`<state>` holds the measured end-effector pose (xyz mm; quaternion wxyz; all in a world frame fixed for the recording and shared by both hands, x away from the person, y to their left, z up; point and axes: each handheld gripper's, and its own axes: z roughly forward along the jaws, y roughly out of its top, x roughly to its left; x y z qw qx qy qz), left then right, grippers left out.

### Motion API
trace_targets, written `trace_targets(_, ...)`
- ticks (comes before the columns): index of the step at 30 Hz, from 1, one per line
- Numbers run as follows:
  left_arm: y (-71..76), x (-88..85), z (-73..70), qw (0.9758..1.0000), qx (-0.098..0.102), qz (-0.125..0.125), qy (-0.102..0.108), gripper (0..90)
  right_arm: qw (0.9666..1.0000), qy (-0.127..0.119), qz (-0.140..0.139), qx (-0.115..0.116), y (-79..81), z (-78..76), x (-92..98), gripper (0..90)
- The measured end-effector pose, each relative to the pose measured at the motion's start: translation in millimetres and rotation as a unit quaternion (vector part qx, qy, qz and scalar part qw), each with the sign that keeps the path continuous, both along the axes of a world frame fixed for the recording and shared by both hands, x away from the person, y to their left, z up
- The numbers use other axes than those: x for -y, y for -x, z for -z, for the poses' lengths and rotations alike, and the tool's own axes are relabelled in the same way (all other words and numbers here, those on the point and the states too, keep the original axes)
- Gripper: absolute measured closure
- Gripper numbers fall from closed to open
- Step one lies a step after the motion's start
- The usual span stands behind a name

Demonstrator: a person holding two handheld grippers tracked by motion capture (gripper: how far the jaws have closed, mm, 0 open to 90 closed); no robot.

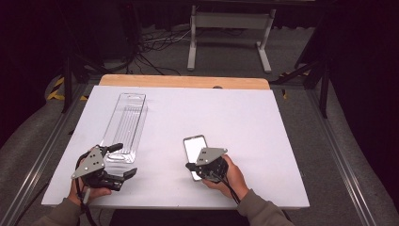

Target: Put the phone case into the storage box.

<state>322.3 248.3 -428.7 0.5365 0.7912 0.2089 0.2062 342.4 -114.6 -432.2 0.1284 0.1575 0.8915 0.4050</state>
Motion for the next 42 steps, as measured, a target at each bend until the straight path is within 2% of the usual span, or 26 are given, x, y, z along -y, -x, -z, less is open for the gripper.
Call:
trace_targets(4,0.2,0.4,0.0,1.0,0.001,0.0,-0.002,6.0,0.9997,0.019,-0.013,-0.007,7.6,7.9,-3.5,90.0)
trace_targets(8,-0.1,0.4,0.4,1.0,-0.001,0.002,0.0,6.1,0.9993,0.027,-0.021,-0.014,10.5,14.2,-4.9,90.0)
trace_targets(16,-0.8,0.7,1.1,1.0,-0.005,0.003,0.002,6.2,0.9989,0.041,-0.019,-0.015,12.9,18.1,-7.6,90.0)
trace_targets(23,-1.0,1.3,1.0,1.0,-0.005,0.003,-0.001,6.8,0.9984,0.05,-0.015,-0.019,14.7,23.4,-0.5,90.0)
trace_targets(31,-1.8,0.4,0.9,0.9999,-0.01,0.006,-0.005,6.8,0.9985,0.051,0.014,-0.013,13.1,21.7,22.0,90.0)
trace_targets(42,-2.2,1.1,1.3,0.9999,-0.012,0.006,-0.008,6.8,0.9959,0.062,0.066,0.001,8.4,17.8,51.6,90.0)
